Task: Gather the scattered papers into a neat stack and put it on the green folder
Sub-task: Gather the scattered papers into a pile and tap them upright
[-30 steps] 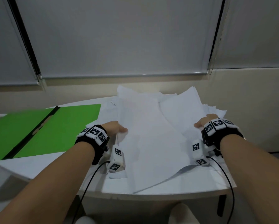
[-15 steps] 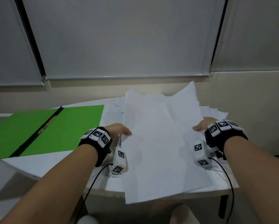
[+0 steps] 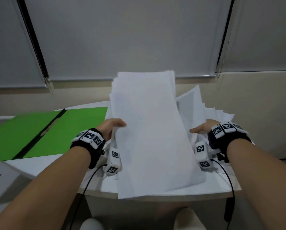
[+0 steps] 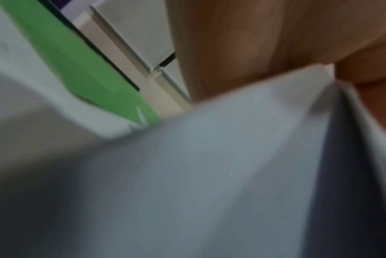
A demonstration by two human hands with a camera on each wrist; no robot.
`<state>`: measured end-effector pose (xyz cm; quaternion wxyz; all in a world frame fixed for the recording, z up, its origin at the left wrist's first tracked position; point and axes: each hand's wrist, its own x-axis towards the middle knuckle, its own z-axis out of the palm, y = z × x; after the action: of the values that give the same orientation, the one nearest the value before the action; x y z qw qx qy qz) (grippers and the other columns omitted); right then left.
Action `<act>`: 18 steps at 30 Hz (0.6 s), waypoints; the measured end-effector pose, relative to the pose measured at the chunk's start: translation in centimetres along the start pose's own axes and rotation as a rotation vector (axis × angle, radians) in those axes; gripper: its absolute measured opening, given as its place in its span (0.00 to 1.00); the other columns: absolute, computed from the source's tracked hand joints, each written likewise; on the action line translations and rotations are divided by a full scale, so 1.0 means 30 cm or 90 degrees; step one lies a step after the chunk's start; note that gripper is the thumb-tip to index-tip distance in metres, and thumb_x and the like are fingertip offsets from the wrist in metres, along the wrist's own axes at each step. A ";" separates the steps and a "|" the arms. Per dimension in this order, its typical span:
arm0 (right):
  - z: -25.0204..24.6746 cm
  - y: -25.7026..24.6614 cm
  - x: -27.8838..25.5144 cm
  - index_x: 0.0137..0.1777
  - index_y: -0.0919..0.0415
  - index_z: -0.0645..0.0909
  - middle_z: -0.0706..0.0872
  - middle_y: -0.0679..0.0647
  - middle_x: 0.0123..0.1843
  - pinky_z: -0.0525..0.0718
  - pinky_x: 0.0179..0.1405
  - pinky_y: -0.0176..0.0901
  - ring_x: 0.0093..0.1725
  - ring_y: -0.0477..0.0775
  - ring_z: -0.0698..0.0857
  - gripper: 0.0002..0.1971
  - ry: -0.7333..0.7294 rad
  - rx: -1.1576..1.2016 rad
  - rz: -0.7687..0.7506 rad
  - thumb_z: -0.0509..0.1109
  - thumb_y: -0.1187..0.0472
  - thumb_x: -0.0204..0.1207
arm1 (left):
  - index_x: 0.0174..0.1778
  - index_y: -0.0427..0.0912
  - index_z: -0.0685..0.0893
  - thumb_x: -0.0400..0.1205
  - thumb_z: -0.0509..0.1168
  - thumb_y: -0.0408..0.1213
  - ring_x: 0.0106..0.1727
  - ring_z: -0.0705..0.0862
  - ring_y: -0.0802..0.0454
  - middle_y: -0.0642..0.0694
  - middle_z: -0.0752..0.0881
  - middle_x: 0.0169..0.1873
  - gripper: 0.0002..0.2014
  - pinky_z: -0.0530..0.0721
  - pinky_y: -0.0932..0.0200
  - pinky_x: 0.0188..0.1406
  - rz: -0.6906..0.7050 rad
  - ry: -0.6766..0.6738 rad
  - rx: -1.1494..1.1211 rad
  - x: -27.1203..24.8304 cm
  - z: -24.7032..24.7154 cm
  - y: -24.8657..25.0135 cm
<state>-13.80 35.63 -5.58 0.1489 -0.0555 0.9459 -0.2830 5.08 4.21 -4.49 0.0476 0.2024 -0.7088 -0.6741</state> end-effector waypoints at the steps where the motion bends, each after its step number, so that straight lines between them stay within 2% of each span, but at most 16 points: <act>1: -0.012 -0.022 -0.059 0.62 0.59 0.82 0.86 0.57 0.62 0.75 0.70 0.54 0.62 0.62 0.82 0.45 0.018 -0.013 0.014 0.83 0.38 0.43 | 0.35 0.35 0.82 0.70 0.65 0.32 0.28 0.84 0.43 0.40 0.86 0.29 0.04 0.81 0.59 0.35 -0.009 0.041 -0.006 0.000 -0.032 0.007; 2: -0.023 -0.039 -0.109 0.62 0.61 0.82 0.84 0.57 0.64 0.75 0.68 0.51 0.64 0.63 0.81 0.36 0.027 -0.028 0.027 0.81 0.43 0.55 | 0.35 0.35 0.80 0.64 0.66 0.35 0.29 0.81 0.41 0.38 0.83 0.31 0.07 0.79 0.60 0.34 -0.020 0.081 0.000 0.006 -0.065 0.006; 3: -0.030 -0.046 -0.140 0.64 0.64 0.80 0.82 0.58 0.66 0.76 0.64 0.48 0.66 0.63 0.79 0.30 0.036 -0.041 0.046 0.79 0.50 0.65 | 0.36 0.36 0.79 0.59 0.67 0.36 0.31 0.78 0.41 0.36 0.80 0.34 0.12 0.77 0.57 0.36 -0.042 0.107 0.023 0.019 -0.100 -0.005; 5: -0.033 -0.044 -0.156 0.68 0.68 0.75 0.78 0.60 0.63 0.75 0.49 0.44 0.64 0.63 0.77 0.26 0.034 -0.038 0.080 0.74 0.58 0.72 | 0.38 0.37 0.78 0.52 0.70 0.37 0.41 0.75 0.41 0.35 0.77 0.41 0.20 0.73 0.49 0.44 -0.079 0.103 0.106 0.127 -0.188 -0.083; 7: -0.019 -0.042 -0.153 0.68 0.71 0.74 0.77 0.63 0.58 0.70 0.47 0.42 0.57 0.61 0.77 0.26 0.030 -0.020 0.099 0.71 0.59 0.73 | 0.36 0.37 0.77 0.50 0.72 0.36 0.43 0.75 0.41 0.34 0.77 0.42 0.20 0.73 0.46 0.46 -0.108 0.081 0.184 0.128 -0.188 -0.103; 9: 0.002 -0.045 -0.153 0.69 0.68 0.75 0.80 0.65 0.64 0.71 0.52 0.42 0.63 0.63 0.79 0.31 0.015 0.052 0.087 0.74 0.51 0.70 | 0.33 0.36 0.76 0.60 0.72 0.30 0.38 0.77 0.42 0.34 0.78 0.35 0.11 0.77 0.50 0.41 -0.102 0.089 0.207 0.082 -0.147 -0.081; 10: 0.015 -0.051 -0.149 0.68 0.64 0.77 0.82 0.63 0.65 0.74 0.57 0.44 0.64 0.64 0.80 0.37 0.003 0.072 0.075 0.78 0.43 0.62 | 0.32 0.36 0.77 0.61 0.71 0.30 0.36 0.77 0.41 0.35 0.78 0.32 0.09 0.76 0.52 0.38 -0.095 0.086 0.227 0.048 -0.117 -0.060; 11: 0.028 -0.048 -0.125 0.64 0.61 0.80 0.84 0.60 0.63 0.76 0.62 0.48 0.62 0.64 0.82 0.42 -0.011 0.074 0.065 0.81 0.37 0.52 | 0.33 0.33 0.78 0.58 0.71 0.32 0.38 0.78 0.39 0.33 0.77 0.32 0.12 0.72 0.53 0.35 -0.094 0.085 0.263 0.038 -0.101 -0.051; 12: 0.037 -0.044 -0.105 0.61 0.60 0.82 0.86 0.59 0.61 0.77 0.65 0.53 0.60 0.64 0.83 0.43 -0.022 0.045 0.051 0.83 0.37 0.47 | 0.38 0.28 0.80 0.55 0.71 0.33 0.42 0.80 0.35 0.27 0.76 0.35 0.18 0.71 0.52 0.34 -0.087 0.087 0.298 0.039 -0.092 -0.047; 13: 0.041 -0.049 -0.109 0.60 0.61 0.83 0.87 0.59 0.60 0.77 0.66 0.55 0.59 0.63 0.83 0.39 -0.029 0.010 0.035 0.84 0.41 0.50 | 0.45 0.25 0.80 0.57 0.70 0.31 0.48 0.82 0.32 0.23 0.77 0.41 0.22 0.75 0.51 0.36 -0.073 0.086 0.298 0.049 -0.090 -0.048; 14: 0.037 -0.055 -0.107 0.61 0.62 0.83 0.86 0.59 0.61 0.77 0.66 0.56 0.59 0.63 0.83 0.34 -0.018 -0.003 0.022 0.83 0.47 0.56 | 0.50 0.25 0.80 0.61 0.69 0.28 0.52 0.82 0.32 0.24 0.78 0.47 0.21 0.80 0.47 0.43 -0.054 0.078 0.275 0.066 -0.093 -0.052; 16: 0.009 -0.079 -0.139 0.63 0.64 0.81 0.85 0.59 0.62 0.78 0.63 0.52 0.59 0.62 0.83 0.27 0.027 0.040 -0.011 0.80 0.57 0.64 | 0.57 0.26 0.79 0.70 0.65 0.20 0.60 0.81 0.32 0.27 0.82 0.57 0.18 0.79 0.38 0.66 -0.028 0.088 0.236 0.075 -0.092 -0.045; 17: -0.012 -0.083 -0.148 0.64 0.64 0.80 0.85 0.59 0.62 0.78 0.61 0.49 0.58 0.62 0.83 0.25 0.049 0.085 -0.033 0.79 0.61 0.67 | 0.62 0.26 0.78 0.73 0.62 0.17 0.63 0.80 0.31 0.27 0.81 0.61 0.20 0.77 0.38 0.69 -0.018 0.093 0.207 0.073 -0.090 -0.040; 18: -0.028 -0.081 -0.148 0.66 0.64 0.79 0.85 0.59 0.62 0.77 0.60 0.48 0.60 0.63 0.83 0.24 0.083 0.134 -0.050 0.77 0.64 0.69 | 0.64 0.26 0.77 0.75 0.60 0.15 0.65 0.80 0.32 0.28 0.81 0.62 0.20 0.78 0.41 0.68 -0.008 0.092 0.181 0.061 -0.081 -0.030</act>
<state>-9.80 34.87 -2.46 0.0811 -0.0581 0.9156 -0.3894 4.44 1.30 -5.54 0.0649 0.2593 -0.7907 -0.5508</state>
